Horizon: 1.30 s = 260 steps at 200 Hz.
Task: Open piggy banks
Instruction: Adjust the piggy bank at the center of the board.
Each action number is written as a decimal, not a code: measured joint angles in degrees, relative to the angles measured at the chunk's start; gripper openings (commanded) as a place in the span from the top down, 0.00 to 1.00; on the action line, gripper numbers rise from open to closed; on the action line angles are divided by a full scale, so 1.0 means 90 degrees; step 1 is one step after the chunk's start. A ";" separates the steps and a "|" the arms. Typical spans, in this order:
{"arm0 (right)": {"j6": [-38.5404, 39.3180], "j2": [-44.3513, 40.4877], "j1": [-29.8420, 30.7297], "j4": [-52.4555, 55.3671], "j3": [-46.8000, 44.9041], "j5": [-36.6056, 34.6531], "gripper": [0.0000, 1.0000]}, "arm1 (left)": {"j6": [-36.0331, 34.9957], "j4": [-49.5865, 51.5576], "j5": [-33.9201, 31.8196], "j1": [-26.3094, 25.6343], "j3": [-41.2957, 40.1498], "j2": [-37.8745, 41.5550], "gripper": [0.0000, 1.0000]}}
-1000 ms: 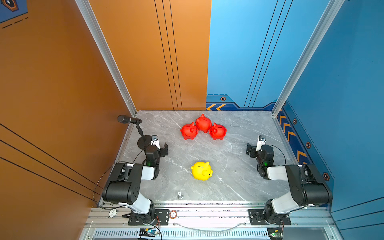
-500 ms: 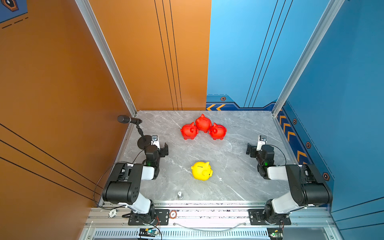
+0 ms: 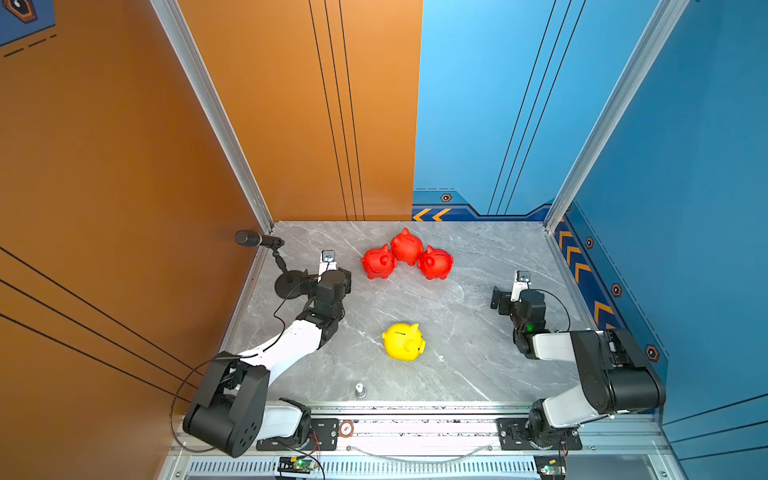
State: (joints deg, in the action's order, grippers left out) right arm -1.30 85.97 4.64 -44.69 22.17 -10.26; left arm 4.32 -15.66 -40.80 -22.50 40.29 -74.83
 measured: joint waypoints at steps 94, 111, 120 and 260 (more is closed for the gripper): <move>-0.1088 -0.0979 0.1882 0.5132 0.3031 -0.0104 0.00 | 0.3332 0.5377 0.2703 -0.2392 0.0828 0.1032 0.02; -0.1292 -0.0996 0.2008 0.5661 0.3031 0.0192 0.00 | 0.3568 0.5544 0.3342 -0.2628 0.0673 0.1146 0.02; -0.1401 -0.0996 0.2008 0.5867 0.3031 0.0359 0.00 | 0.3689 0.5569 0.3701 -0.2766 0.0559 0.1236 0.02; -0.2030 -0.0712 0.1894 0.7043 0.3517 0.1336 0.00 | 0.5362 0.2178 0.5914 -0.2827 -0.1122 0.0549 0.02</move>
State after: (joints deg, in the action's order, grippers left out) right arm -19.57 79.57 21.69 18.70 53.82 1.76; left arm 52.58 3.95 12.43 -47.94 30.20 -69.89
